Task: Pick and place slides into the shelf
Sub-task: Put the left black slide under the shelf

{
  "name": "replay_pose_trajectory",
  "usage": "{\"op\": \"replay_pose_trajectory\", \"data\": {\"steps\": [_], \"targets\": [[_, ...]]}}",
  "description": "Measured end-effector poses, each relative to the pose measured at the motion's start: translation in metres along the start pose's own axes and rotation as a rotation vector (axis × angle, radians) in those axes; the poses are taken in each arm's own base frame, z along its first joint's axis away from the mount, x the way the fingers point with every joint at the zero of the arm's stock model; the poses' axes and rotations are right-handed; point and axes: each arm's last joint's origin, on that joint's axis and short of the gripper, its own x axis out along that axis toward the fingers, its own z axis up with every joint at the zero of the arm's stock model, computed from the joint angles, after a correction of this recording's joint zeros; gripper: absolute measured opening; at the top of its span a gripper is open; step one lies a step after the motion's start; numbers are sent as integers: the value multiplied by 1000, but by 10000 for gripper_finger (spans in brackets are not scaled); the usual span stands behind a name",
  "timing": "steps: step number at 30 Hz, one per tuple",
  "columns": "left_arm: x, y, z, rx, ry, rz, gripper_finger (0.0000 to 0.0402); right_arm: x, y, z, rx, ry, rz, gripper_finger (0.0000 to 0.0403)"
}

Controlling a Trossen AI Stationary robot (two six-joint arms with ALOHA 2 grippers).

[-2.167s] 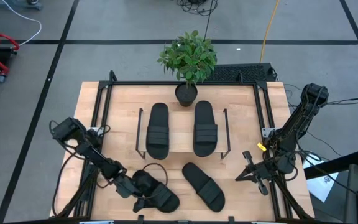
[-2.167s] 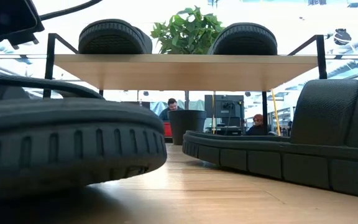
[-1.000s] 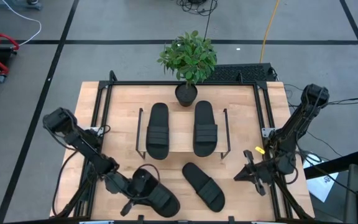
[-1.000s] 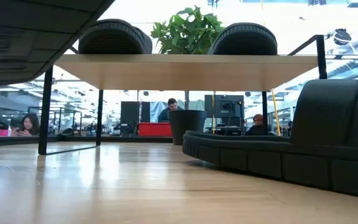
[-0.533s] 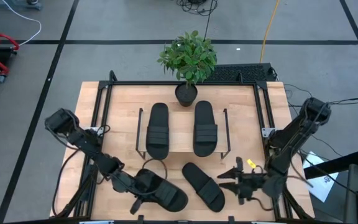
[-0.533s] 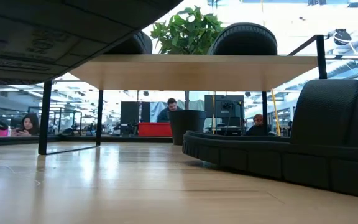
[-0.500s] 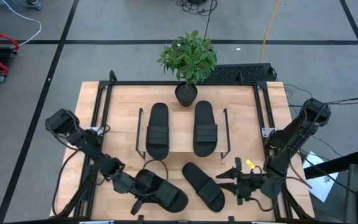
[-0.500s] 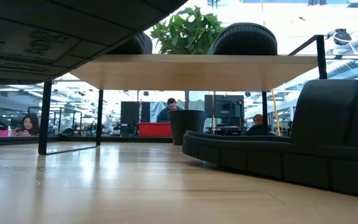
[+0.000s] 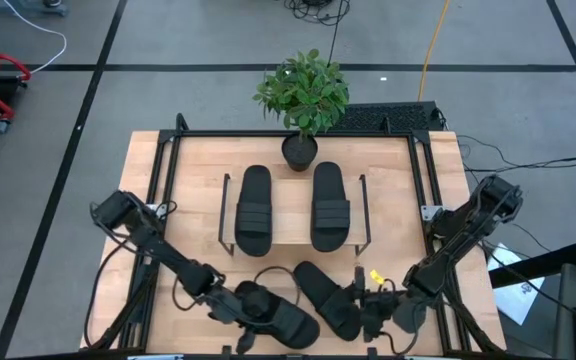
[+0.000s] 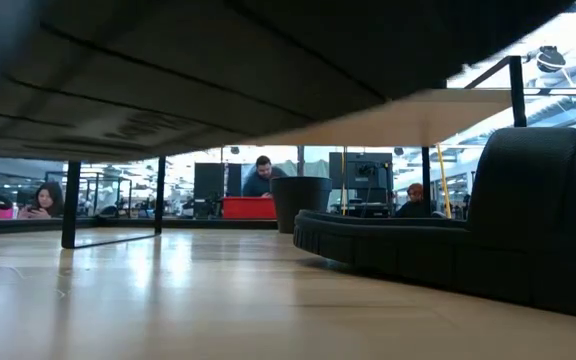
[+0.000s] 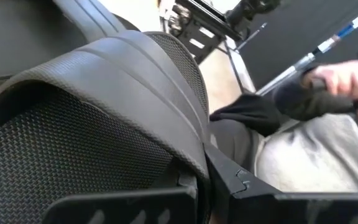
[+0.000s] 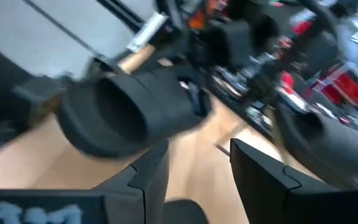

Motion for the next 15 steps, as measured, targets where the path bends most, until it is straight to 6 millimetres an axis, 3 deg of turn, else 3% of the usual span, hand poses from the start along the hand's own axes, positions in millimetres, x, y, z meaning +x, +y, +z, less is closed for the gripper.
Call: {"op": "replay_pose_trajectory", "data": {"steps": [8, 15], "targets": [[15, -1, 17, -22, -82, 30, 1, 25, 26, 9, -112, 14, 93, 162], [16, -6, 22, -28, -92, 31, 2, 46, 44, 14, -281, 110, -32, 162]]}}
